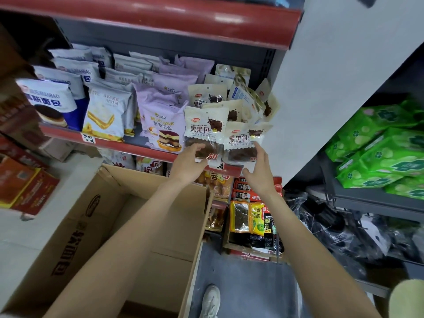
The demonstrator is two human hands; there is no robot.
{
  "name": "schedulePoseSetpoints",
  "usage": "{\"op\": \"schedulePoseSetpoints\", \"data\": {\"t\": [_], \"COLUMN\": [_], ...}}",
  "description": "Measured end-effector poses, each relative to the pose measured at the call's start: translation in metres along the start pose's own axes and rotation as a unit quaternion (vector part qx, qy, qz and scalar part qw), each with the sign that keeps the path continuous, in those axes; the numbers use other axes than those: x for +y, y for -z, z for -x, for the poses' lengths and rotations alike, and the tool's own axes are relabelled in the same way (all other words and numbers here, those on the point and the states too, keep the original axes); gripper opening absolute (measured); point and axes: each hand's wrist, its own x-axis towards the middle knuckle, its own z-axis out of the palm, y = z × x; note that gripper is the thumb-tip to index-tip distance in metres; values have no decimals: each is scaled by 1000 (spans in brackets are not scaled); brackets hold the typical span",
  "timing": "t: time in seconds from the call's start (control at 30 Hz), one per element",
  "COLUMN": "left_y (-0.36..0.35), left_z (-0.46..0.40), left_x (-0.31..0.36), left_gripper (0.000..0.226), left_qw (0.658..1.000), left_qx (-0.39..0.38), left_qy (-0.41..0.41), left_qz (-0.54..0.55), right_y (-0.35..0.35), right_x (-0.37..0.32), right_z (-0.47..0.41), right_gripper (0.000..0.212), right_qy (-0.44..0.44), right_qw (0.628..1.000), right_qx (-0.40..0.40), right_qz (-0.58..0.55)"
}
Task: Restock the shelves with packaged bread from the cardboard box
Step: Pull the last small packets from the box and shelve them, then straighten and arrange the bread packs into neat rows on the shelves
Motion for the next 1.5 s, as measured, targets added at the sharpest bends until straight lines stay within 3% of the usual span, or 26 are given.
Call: {"op": "schedulePoseSetpoints", "data": {"t": [0.27,0.4,0.53,0.63,0.8,0.93,1.07,1.2,1.3,1.43,1.5], "left_y": [0,14,55,102,196,263,308,328,332,321,314], "left_z": [-6,2,22,43,70,71,64,53,41,24,18], "left_x": [-1,0,10,21,35,52,80,111,136,165,177], "left_gripper": [50,41,27,20,26,25,29,51,68,89,96], "left_qw": [1000,1000,997,983,944,912,897,890,893,894,884], "left_qx": [8,-9,8,79,178,210,186,153,111,100,155], "left_qy": [1,-12,-69,-140,-263,-347,-401,-425,-422,-420,-441], "left_qz": [-26,-19,-43,-83,-88,-65,-6,60,112,123,21], "right_y": [2,15,40,56,69,74,81,96,117,148,160], "right_x": [-3,-11,-42,-91,-198,-273,-318,-345,-349,-343,-340], "right_z": [1,15,31,38,47,59,65,62,50,32,23], "right_gripper": [83,73,45,29,23,19,17,24,42,83,99], "right_qy": [3,-10,104,202,298,348,340,328,326,261,240], "right_qw": [999,999,987,962,921,914,916,895,878,911,932], "right_qx": [-46,-26,25,6,-15,67,192,301,346,312,265], "right_qz": [3,46,119,183,252,197,94,34,61,71,54]}}
